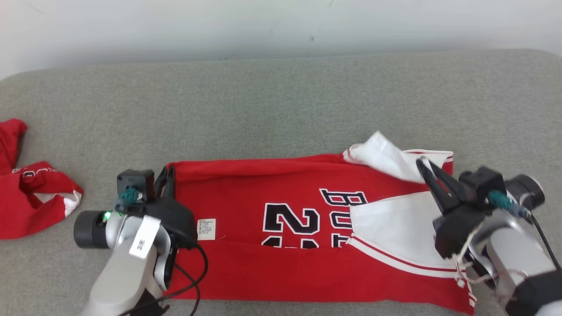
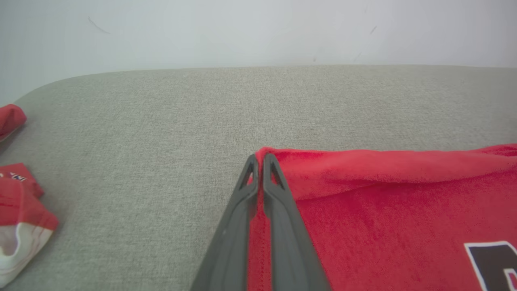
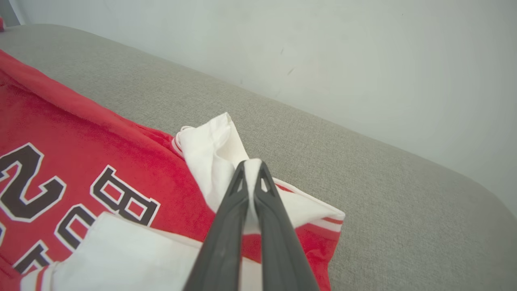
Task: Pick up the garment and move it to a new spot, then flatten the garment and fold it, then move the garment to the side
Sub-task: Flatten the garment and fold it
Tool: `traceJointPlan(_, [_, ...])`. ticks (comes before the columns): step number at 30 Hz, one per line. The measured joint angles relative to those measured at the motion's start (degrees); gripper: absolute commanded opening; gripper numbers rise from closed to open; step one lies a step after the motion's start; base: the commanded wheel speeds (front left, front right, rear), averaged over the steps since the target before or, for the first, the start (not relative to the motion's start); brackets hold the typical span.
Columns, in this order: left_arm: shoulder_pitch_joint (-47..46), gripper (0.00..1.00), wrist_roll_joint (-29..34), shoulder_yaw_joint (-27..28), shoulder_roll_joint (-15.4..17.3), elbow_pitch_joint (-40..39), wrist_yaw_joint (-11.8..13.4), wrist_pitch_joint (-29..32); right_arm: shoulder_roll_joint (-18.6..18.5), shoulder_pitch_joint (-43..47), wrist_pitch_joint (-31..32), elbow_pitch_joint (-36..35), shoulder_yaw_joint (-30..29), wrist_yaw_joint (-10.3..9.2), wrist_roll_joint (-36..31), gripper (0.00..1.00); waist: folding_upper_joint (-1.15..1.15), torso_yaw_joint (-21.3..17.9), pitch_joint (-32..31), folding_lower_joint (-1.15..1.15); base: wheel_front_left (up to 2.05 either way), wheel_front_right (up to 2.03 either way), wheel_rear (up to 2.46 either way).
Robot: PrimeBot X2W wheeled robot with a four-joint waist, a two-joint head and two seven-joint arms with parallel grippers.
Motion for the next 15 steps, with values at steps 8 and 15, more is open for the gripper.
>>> traceJointPlan(8, [4.55, 0.01, -0.71, 0.79, 0.16, -2.42, 0.03, -2.19, -3.63, 8.99, -0.43, -8.17, 0.67, 0.01, -0.16, 0.00, 0.00, -1.22, -0.93, 0.00, 0.00, 0.00, 0.00])
traceJointPlan(15, [7.49, 0.01, -2.88, 1.77, 0.45, -4.39, 0.00, -3.21, -4.79, 14.42, -0.41, -14.78, -0.04, -0.25, 0.03, 0.00, 0.00, -1.49, -0.94, 0.00, 0.00, 0.00, 0.00])
